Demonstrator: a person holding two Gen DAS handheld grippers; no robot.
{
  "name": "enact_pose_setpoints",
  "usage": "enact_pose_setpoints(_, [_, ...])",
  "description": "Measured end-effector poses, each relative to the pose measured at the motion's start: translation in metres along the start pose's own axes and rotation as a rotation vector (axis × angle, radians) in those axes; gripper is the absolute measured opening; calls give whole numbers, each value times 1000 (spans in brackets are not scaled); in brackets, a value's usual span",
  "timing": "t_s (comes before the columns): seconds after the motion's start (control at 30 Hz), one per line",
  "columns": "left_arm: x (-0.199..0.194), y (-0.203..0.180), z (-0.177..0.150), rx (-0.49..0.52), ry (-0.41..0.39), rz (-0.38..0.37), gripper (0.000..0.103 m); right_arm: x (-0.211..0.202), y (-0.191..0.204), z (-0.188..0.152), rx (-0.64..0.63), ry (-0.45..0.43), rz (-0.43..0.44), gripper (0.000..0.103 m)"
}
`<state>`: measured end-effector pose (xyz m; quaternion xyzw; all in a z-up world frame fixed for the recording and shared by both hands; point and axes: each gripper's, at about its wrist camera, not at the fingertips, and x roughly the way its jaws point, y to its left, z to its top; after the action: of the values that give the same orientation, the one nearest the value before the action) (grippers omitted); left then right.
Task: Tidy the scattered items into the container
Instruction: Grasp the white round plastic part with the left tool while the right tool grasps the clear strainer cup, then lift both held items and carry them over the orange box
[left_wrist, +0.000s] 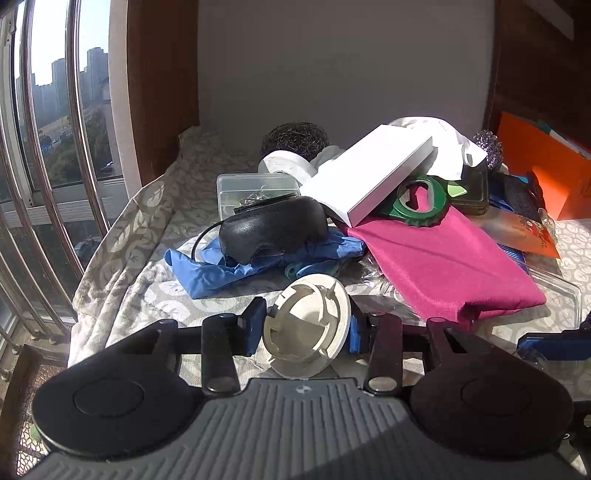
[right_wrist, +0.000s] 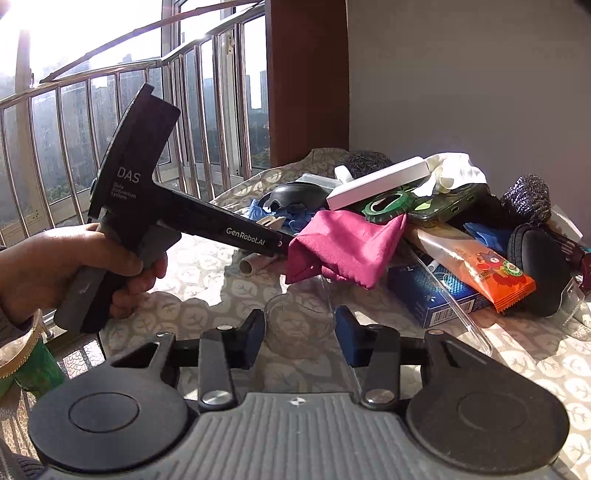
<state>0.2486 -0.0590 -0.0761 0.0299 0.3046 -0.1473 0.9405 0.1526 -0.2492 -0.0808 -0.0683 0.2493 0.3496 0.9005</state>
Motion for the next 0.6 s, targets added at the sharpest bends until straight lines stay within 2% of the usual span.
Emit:
enact_pose_setpoints(0.13, [-25, -1, -18, -3, -38, -15, 42, -2, 0, -4, 1, 5, 25, 40])
enact_pose_setpoints(0.27, [-27, -10, -35, 88, -26, 75, 42, 3, -2, -7, 46, 22, 37, 42])
enact_pose_setpoints(0.33, [-25, -15, -36, 103, -32, 92, 42, 2, -1, -7, 61, 14, 30, 45])
enact_pose_setpoints(0.37, [-22, -17, -36, 106, -30, 99, 42, 3, 0, -7, 80, 18, 49, 55])
enact_pose_setpoints(0.4, [-19, -19, -36, 115, -31, 107, 43, 3, 0, -7, 87, 17, 64, 72])
enact_pose_setpoints(0.43, [-17, -20, -37, 121, -35, 111, 43, 4, 3, -7, 103, 18, 82, 81])
enact_pose_setpoints(0.47, [-16, -20, -38, 122, -43, 115, 43, 6, 7, -8, 110, 22, 98, 99])
enact_pose_setpoints(0.5, [-16, -20, -39, 120, -46, 118, 43, 6, 11, -9, 106, 22, 97, 103])
enact_pose_setpoints(0.6, [-16, -18, -39, 113, -49, 115, 43, 7, 19, -9, 101, 22, 50, 103])
